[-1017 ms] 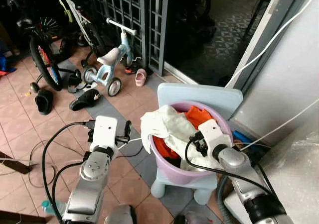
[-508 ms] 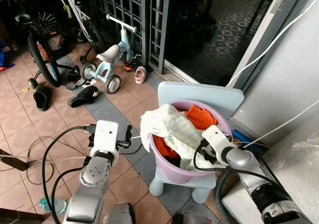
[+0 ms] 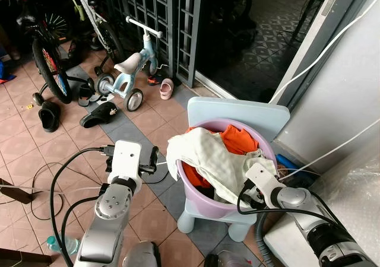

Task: Clothes washing

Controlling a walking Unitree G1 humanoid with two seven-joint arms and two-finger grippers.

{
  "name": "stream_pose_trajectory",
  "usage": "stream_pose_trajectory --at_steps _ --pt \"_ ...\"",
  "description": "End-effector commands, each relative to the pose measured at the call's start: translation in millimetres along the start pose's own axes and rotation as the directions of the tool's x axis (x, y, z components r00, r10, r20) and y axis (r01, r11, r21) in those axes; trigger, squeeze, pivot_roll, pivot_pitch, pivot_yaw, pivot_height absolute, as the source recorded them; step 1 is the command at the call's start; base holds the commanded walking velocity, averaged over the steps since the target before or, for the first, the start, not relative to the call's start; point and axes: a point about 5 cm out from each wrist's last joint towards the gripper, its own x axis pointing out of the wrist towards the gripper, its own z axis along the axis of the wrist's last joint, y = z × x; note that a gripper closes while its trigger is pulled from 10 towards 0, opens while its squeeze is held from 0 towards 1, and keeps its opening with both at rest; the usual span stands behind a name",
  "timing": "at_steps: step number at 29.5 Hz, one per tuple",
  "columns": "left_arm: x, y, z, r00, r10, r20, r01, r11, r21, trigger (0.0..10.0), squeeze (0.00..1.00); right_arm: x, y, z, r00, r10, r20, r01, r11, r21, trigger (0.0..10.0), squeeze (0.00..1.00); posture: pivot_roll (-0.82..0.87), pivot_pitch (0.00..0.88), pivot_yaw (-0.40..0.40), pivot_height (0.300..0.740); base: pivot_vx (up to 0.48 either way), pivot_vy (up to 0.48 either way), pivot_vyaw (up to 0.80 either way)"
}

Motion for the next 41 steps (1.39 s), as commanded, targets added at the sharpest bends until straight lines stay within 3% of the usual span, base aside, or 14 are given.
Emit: stream_pose_trajectory --at_steps 1,2,3,4,6,7,8,9,10,30,37,41 --pt "1.1 -0.2 0.2 1.000 -0.002 0.000 0.002 1.000 -0.002 10.0 0.00 -2.3 -3.4 -4.8 1.000 -0.001 -0.009 0.001 1.000 0.029 0.0 0.00 0.04 0.079 -0.039 0.740 0.000 0.000 0.00" --pt "1.0 -0.1 0.1 1.000 -0.002 -0.001 0.002 1.000 -0.002 10.0 0.00 -2.5 -4.1 -4.2 1.000 0.000 -0.005 0.000 1.000 0.030 0.0 0.00 0.04 0.079 -0.039 0.740 0.000 0.000 0.00" --pt "1.0 0.2 -0.2 1.000 -0.001 -0.002 0.001 1.000 -0.002 10.0 0.00 -2.9 -6.9 -0.8 1.000 -0.014 0.014 0.013 0.999 0.050 8.3 0.00 0.03 0.079 -0.039 0.740 0.000 0.000 0.00" --pt "1.0 0.2 -1.0 1.000 -0.001 -0.004 0.001 1.000 -0.002 10.0 0.00 -3.2 -10.0 3.1 0.999 -0.024 0.031 0.022 0.997 0.067 5.3 0.00 0.03 0.079 -0.039 0.740 0.000 0.000 0.00" --pt "1.0 0.0 -1.4 1.000 -0.001 -0.006 0.001 1.000 -0.001 10.0 0.00 -3.2 -10.4 3.6 0.999 -0.020 0.031 0.018 0.998 0.063 4.7 0.00 0.03 0.079 -0.039 0.740 0.000 0.000 0.00" --pt "1.1 -0.9 -1.6 1.000 -0.004 -0.007 0.004 1.000 -0.001 10.0 0.00 -3.0 -8.3 0.8 1.000 -0.004 0.014 0.003 0.999 0.039 7.3 0.00 0.03 0.080 -0.040 0.740 0.000 0.000 0.00" --pt "1.2 -1.8 -1.6 1.000 -0.006 -0.008 0.006 1.000 -0.002 10.0 0.00 -2.9 -6.4 -2.5 1.000 0.008 -0.003 -0.008 1.000 0.018 4.9 0.00 0.03 0.081 -0.040 0.740 0.000 0.000 0.00" --pt "1.2 -2.4 -1.6 1.000 -0.007 -0.008 0.007 1.000 -0.002 10.0 0.00 -2.9 -5.0 -4.8 1.000 0.015 -0.015 -0.015 1.000 0.005 4.9 0.00 0.03 0.081 -0.040 0.740 0.000 0.000 0.00" --pt "1.4 -2.7 -1.4 1.000 -0.008 -0.008 0.008 1.000 -0.003 10.0 0.00 -3.1 -3.1 -7.2 0.999 0.027 -0.024 -0.027 1.000 -0.008 0.0 0.00 0.03 0.081 -0.040 0.740 0.000 0.000 0.00" --pt "4.9 -3.5 -0.8 1.000 -0.006 -0.005 0.006 1.000 -0.009 10.0 0.00 -5.3 -1.1 -11.8 0.995 0.079 -0.059 -0.082 0.995 -0.047 0.0 0.00 0.02 0.079 -0.046 0.740 0.000 0.000 0.00" --pt "6.9 -3.3 -1.1 1.000 -0.001 -0.005 0.001 1.000 -0.011 10.0 0.00 -5.2 -0.7 -10.3 0.996 0.083 -0.036 -0.083 0.997 -0.005 0.0 0.00 0.01 0.072 -0.043 0.740 0.000 0.000 0.00" --pt "9.3 -3.2 -1.3 1.000 0.004 -0.005 -0.004 1.000 -0.010 10.0 0.00 -4.7 0.6 -0.3 0.996 0.075 0.038 -0.078 0.994 0.081 0.0 0.00 0.00 0.062 -0.033 0.740 0.000 0.000 0.00"
